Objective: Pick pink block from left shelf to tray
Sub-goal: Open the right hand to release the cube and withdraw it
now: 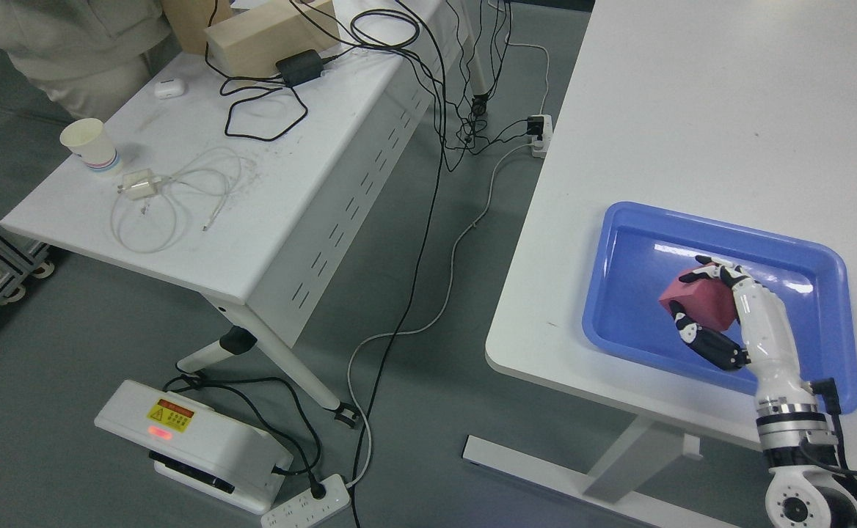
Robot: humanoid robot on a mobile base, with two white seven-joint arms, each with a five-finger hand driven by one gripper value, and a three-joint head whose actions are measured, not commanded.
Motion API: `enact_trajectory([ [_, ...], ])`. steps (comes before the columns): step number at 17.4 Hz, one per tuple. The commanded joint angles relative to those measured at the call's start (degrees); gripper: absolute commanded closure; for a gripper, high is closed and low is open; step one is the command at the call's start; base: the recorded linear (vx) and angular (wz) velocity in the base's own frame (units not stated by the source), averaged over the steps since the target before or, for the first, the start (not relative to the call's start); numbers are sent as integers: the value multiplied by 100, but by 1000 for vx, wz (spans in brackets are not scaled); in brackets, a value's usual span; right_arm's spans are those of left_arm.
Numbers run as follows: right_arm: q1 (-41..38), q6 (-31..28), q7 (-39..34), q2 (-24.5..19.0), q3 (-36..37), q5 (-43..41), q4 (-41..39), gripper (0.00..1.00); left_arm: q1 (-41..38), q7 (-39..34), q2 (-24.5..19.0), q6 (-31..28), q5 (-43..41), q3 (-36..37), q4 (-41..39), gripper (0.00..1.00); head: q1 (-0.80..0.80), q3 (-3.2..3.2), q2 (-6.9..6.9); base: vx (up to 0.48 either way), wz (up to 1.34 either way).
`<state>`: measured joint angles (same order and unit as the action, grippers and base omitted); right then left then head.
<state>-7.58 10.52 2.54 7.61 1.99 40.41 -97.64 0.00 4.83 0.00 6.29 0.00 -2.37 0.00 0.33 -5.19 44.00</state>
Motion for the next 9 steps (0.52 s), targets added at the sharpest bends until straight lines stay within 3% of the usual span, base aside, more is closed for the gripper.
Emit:
enact_trajectory([
  [1,37,-295,1,-190,-243,-173,69,43,141,0,-100,-5,-9,0,-100,0,0,0,0,29,0],
  [4,37,-498,1,-190,-129,-708,78,21,132,0,-100,-5,-9,0,-100,0,0,0,0,21,-2],
  [6,46,-524,1,-181,-50,-1033,78,16,132,0,-100,-5,-9,0,-100,0,0,0,0,5,0],
  [8,37,-385,-8,-137,-32,-1438,69,1,132,0,-100,-5,-9,0,-100,0,0,0,0,0,0],
  [9,37,-279,-17,-128,-23,-1518,69,0,132,0,-100,-5,-9,0,-100,0,0,0,0,0,0],
])
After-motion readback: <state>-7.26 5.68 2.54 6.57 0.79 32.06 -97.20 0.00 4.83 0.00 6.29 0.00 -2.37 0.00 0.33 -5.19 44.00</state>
